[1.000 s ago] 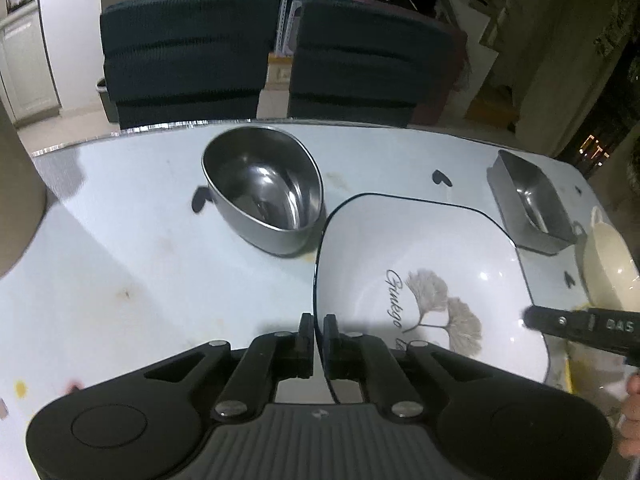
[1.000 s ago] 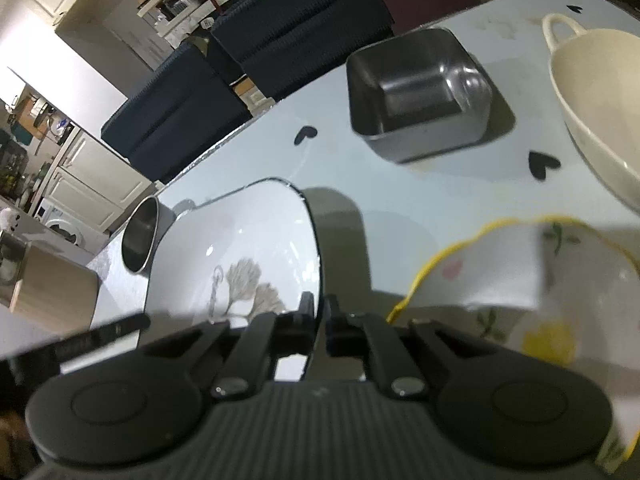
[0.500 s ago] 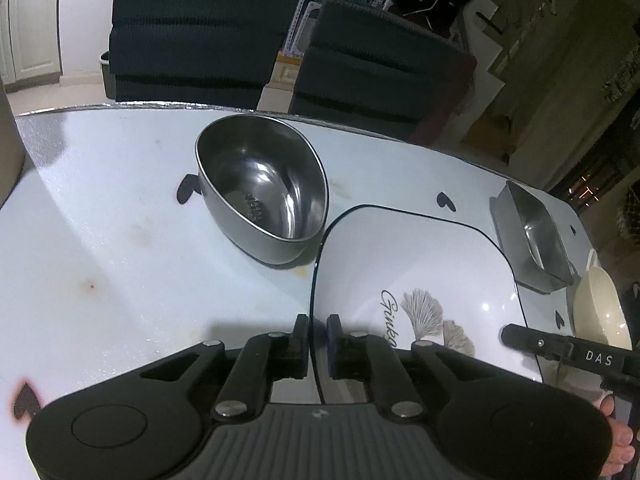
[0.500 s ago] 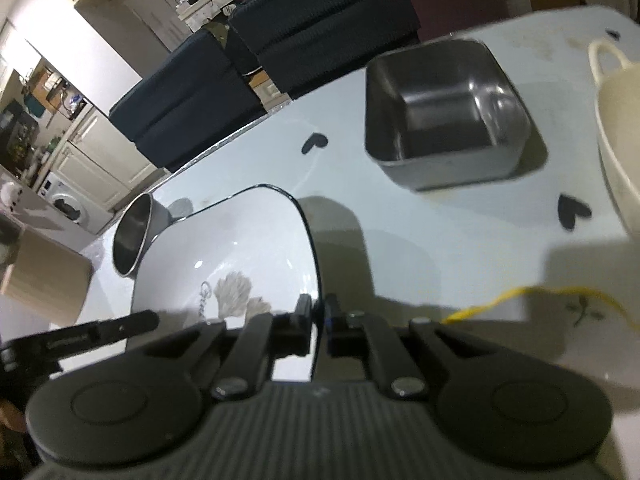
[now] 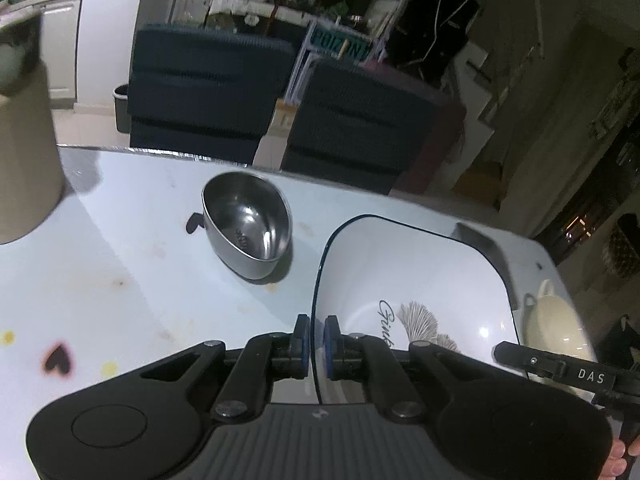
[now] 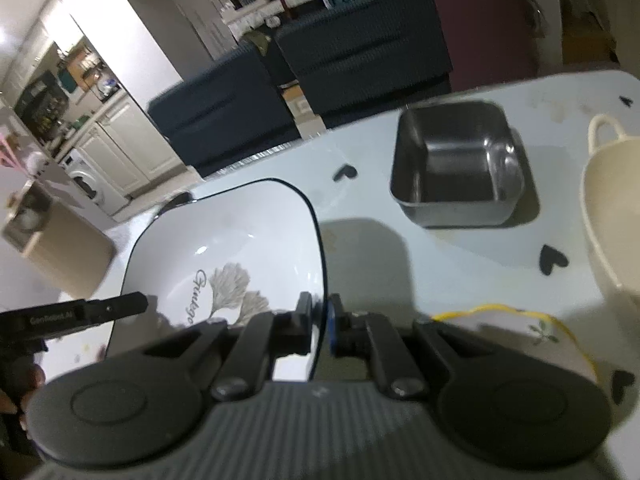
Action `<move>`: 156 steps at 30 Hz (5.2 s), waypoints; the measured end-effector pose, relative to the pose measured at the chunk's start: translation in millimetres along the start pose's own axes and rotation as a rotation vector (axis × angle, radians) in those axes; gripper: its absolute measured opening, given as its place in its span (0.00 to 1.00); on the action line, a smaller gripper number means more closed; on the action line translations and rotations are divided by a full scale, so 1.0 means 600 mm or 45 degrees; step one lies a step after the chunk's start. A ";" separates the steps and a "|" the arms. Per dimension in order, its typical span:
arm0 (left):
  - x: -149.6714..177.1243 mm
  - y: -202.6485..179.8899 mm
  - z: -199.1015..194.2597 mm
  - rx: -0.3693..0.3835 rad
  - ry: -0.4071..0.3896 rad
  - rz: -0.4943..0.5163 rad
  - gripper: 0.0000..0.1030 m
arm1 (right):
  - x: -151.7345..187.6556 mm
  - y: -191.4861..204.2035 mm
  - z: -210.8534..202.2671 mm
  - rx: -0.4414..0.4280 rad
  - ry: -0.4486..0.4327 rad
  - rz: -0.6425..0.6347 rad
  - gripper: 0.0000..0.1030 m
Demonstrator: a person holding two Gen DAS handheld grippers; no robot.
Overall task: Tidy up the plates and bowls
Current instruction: 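Lift the white plate with both tools and carry it beside the steel tray, then lower the plate onto the table and open both tools, then move both tools to the rim of the cream two-handled bowl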
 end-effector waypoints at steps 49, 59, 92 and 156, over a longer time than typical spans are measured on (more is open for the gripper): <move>0.328 -0.012 -0.103 -0.092 0.310 -0.160 0.10 | 0.261 -0.032 -0.170 0.123 0.377 -0.147 0.08; 0.329 -0.013 -0.101 -0.094 0.316 -0.145 0.10 | 0.262 -0.032 -0.160 0.155 0.395 -0.146 0.09; 0.333 -0.020 -0.105 -0.100 0.356 -0.093 0.09 | 0.273 -0.032 -0.143 0.202 0.417 -0.190 0.12; 0.205 -0.353 -0.086 0.069 -0.080 0.062 1.00 | 0.091 -0.293 -0.356 0.335 -0.382 0.431 1.00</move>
Point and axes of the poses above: each gripper's, at about its wrist camera, not at the fingertips, and z roughly the way its jaws point, y to its left, x to its underside, the point moved 8 cm from there along z, roughly the way its jaws point, and after that the axes turned 1 degree about z, right-handed, at the moved point
